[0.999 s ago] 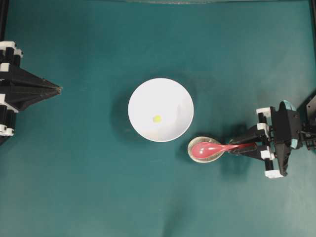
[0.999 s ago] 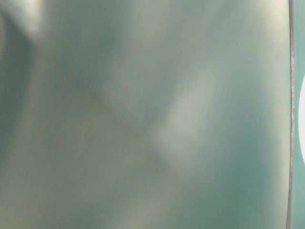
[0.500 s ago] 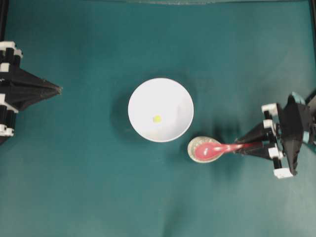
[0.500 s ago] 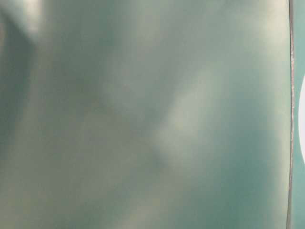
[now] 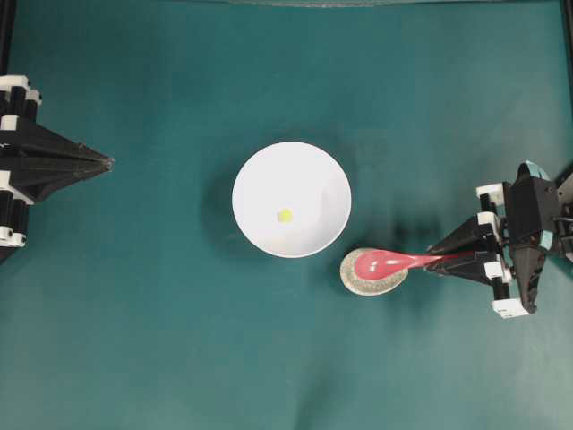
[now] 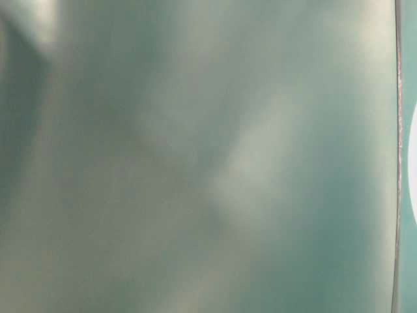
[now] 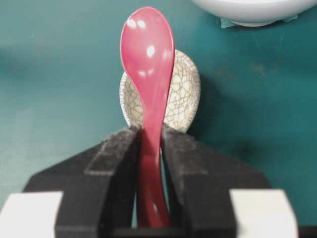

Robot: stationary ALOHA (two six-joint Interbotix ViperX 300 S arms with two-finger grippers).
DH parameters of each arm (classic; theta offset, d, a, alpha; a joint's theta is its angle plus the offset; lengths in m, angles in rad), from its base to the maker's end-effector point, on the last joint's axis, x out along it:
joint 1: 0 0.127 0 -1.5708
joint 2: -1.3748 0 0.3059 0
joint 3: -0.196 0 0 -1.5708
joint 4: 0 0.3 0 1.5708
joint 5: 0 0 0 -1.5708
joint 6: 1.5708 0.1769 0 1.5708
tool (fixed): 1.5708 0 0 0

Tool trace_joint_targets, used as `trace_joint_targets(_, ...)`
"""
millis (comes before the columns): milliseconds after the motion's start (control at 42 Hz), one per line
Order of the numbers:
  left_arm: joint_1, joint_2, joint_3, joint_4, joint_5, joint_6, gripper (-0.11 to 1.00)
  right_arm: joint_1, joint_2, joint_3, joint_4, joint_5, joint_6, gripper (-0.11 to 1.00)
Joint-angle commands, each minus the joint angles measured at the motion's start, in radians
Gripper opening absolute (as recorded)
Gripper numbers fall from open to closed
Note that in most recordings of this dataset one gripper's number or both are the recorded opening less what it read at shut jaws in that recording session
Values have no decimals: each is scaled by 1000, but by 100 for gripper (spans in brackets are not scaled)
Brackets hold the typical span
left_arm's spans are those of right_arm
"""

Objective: Scoop the yellow hexagonal prism block from the bowl with a spoon using the right arm.

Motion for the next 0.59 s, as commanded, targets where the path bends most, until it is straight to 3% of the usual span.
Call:
trace_joint_targets(0, 0, 6, -21, 3, -5, -2, 1, -2, -6, -12, 2, 9, 3, 20)
trace_joint_targets(571, 0, 9, -21, 2, -5, -2, 1, -2, 31, -29, 2, 66, 15, 20)
